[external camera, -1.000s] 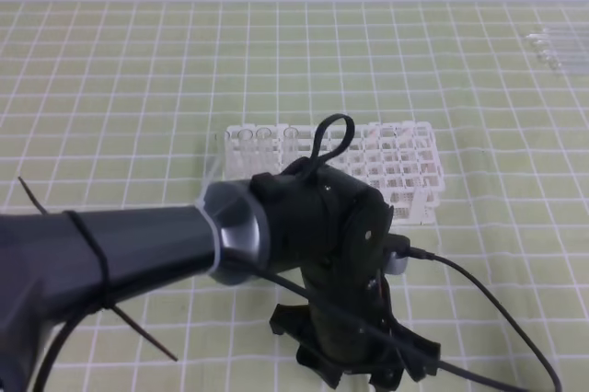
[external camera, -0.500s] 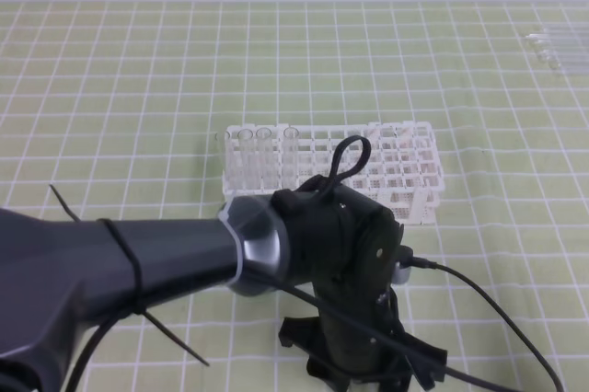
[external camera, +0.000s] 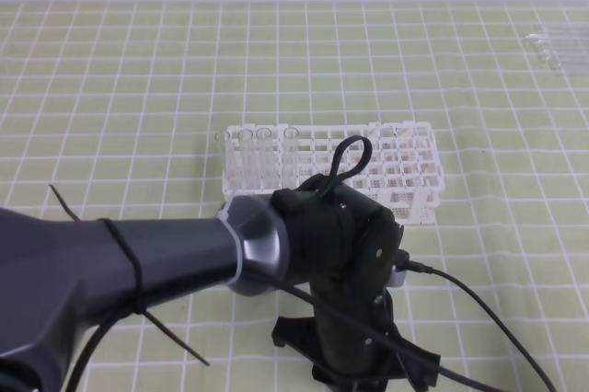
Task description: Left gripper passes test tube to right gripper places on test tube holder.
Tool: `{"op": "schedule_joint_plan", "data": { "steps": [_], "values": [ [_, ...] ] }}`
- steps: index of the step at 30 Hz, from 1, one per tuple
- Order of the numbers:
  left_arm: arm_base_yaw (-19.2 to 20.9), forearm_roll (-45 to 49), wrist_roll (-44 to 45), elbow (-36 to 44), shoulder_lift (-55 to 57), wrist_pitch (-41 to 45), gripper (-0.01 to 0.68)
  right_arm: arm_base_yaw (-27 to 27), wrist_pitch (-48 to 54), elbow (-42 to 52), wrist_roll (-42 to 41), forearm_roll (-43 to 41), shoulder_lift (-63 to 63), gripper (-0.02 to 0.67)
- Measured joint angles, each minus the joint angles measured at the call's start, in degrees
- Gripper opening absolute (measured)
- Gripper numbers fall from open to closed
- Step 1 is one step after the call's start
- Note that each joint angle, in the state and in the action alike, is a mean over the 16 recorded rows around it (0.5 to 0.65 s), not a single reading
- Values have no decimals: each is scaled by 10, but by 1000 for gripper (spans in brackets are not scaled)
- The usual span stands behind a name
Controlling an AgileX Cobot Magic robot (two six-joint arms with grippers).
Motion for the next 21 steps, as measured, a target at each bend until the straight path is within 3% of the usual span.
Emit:
{"op": "schedule_joint_plan", "data": {
  "steps": [21],
  "values": [
    [-5,64,23,0,-25,6,106,0,0,0,0,0,0,-18]
  ]
}}
